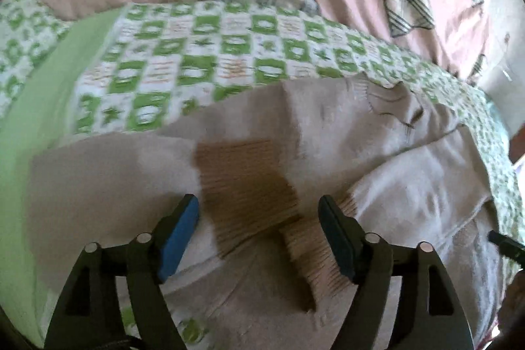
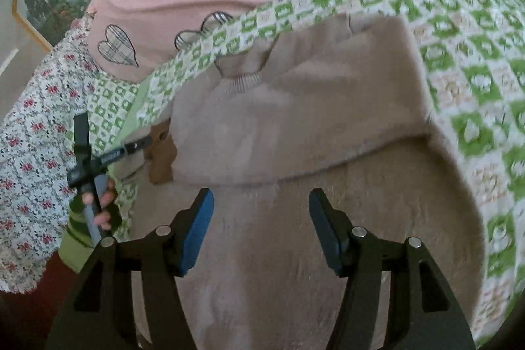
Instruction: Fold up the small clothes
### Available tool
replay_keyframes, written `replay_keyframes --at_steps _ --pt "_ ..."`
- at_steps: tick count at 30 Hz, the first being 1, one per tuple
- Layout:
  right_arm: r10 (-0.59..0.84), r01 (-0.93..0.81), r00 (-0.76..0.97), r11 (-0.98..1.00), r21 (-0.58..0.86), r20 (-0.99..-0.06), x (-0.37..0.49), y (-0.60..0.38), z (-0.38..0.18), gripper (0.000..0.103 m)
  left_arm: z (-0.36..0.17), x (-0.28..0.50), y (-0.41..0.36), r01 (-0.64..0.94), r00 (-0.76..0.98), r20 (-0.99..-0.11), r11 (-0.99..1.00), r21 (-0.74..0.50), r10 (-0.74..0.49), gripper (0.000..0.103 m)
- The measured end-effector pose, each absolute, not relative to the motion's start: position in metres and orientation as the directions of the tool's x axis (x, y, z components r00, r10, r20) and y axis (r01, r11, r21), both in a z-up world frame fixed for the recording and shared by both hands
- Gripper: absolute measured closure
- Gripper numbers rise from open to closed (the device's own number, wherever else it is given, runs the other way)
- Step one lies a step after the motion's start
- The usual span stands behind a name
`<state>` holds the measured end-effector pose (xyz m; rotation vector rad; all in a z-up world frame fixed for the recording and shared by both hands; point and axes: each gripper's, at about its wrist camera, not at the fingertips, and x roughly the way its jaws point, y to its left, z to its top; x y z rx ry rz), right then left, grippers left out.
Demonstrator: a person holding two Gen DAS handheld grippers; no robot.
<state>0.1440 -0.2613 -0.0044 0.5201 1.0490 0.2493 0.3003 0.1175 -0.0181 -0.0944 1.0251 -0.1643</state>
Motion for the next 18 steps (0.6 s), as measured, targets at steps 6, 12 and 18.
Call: replay_keyframes --at_steps 6,12,18 --pt "0.452 0.051 0.471 0.843 0.535 -0.758 0.147 -0.251 -0.01 0.041 -0.046 0.315 0.117 0.06 0.484 -0.871 0.996 -0.06 -0.081 0.05" --pt "0.446 0.033 0.475 0.852 0.522 -0.759 0.148 -0.246 -0.005 0.041 -0.026 0.301 0.165 -0.03 0.534 -0.826 0.973 -0.231 -0.179 0.095" --pt "0.457 0.015 0.503 0.844 0.536 -0.734 0.141 -0.245 0.004 0.041 0.039 0.27 0.134 0.056 0.645 -0.712 0.946 -0.318 -0.278 0.096"
